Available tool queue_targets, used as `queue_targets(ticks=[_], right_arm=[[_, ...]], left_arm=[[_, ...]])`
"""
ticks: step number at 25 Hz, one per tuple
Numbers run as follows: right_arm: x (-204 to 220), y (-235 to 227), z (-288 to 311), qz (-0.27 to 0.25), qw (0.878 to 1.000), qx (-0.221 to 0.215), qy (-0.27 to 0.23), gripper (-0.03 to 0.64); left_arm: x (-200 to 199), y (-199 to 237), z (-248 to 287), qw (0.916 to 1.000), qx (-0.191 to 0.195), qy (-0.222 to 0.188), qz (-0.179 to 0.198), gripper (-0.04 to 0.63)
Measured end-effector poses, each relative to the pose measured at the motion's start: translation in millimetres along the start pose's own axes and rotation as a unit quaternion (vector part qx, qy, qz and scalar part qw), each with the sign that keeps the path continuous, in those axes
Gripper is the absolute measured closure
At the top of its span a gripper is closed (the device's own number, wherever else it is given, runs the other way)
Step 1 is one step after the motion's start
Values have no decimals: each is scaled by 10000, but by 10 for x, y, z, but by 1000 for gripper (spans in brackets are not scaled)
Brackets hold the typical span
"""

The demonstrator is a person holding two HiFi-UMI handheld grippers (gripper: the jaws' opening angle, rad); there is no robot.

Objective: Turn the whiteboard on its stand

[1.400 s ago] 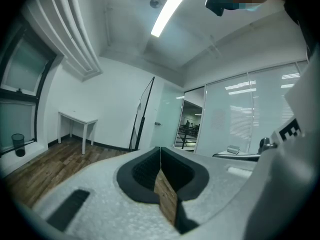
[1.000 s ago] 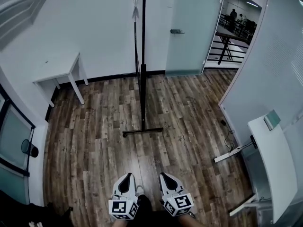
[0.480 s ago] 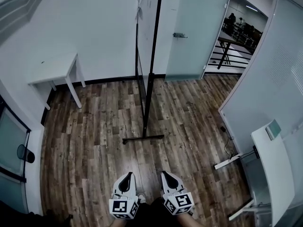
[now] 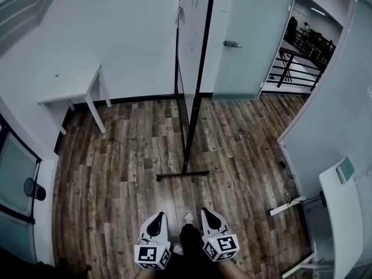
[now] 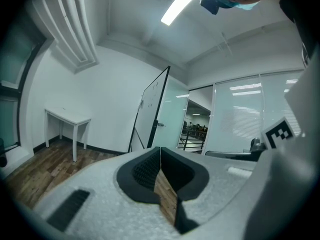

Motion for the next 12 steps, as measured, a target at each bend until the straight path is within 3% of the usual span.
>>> queue_targets(ticks=[12], right_arm=[[-518, -380, 1194, -85, 9999, -69, 26, 603]], left_arm=[[-266, 453, 1159, 9999, -87, -59, -27, 577]])
Point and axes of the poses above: the fingertips, and each gripper's own axes: z forward along the fingers, y to its left, x out of its underside, the point moved 1 cm from there along -z, backward along the fingers, and after that the axes turned 14 degrees about z, right-handed, at the moved point
